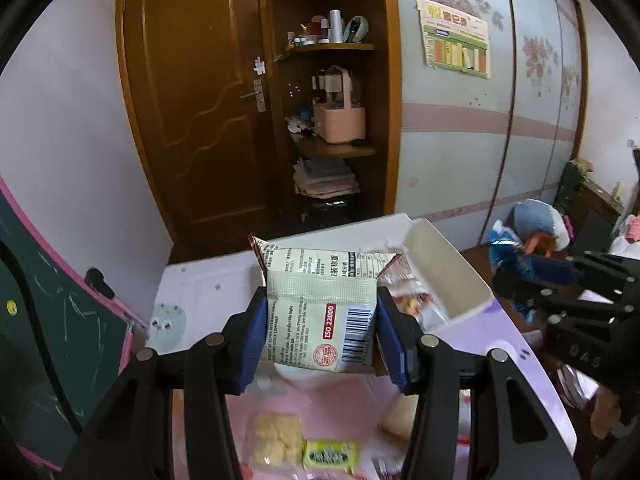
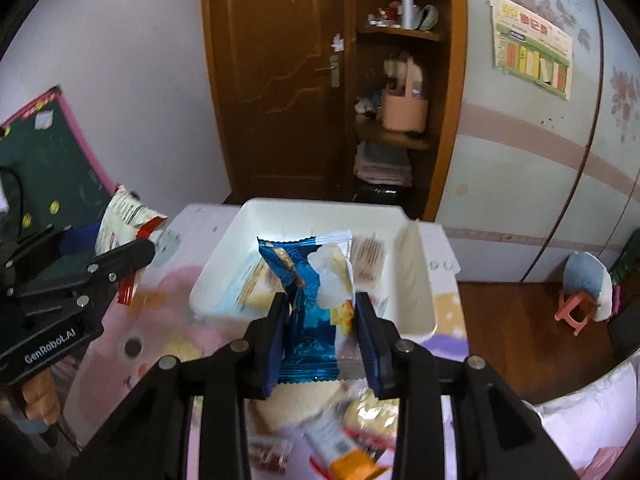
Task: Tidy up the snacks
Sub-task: 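Carry both packs over the white bin and open both grippers to drop them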
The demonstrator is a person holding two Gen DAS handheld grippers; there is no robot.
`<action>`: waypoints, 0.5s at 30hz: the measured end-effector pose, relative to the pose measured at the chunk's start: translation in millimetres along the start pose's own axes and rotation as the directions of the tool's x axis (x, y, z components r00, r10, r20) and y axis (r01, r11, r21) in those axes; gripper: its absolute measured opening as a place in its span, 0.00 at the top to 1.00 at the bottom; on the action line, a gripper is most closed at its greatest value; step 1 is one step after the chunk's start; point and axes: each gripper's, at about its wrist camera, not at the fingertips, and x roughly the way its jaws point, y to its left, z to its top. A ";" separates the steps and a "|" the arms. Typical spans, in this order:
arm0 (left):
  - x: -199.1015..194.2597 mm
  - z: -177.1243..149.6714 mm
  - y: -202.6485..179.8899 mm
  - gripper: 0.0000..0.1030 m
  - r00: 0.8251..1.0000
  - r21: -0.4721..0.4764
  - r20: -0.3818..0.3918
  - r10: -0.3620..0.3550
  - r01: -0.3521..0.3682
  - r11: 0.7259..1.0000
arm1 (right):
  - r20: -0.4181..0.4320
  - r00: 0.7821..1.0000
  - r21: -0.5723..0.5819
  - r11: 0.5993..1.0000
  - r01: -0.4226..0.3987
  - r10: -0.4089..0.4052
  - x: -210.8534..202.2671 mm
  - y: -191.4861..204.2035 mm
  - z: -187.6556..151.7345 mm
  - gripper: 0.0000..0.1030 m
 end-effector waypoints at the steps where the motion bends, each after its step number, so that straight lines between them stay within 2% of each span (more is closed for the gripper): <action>1: 5.7 6.0 0.8 0.52 1.000 -0.003 -0.007 0.009 -0.009 1.000 | 0.003 1.000 0.001 1.000 0.011 -0.011 3.6 -3.2 8.4 0.68; 7: 44.4 40.9 4.7 0.52 0.999 -0.024 -0.042 0.018 -0.019 1.000 | 0.015 0.998 0.019 0.998 0.063 -0.063 23.7 -18.3 44.0 0.68; 15: 95.4 66.1 3.1 0.51 0.996 -0.024 -0.075 0.040 -0.042 0.999 | -0.064 0.998 0.089 0.996 0.032 -0.026 86.0 -31.8 66.8 0.67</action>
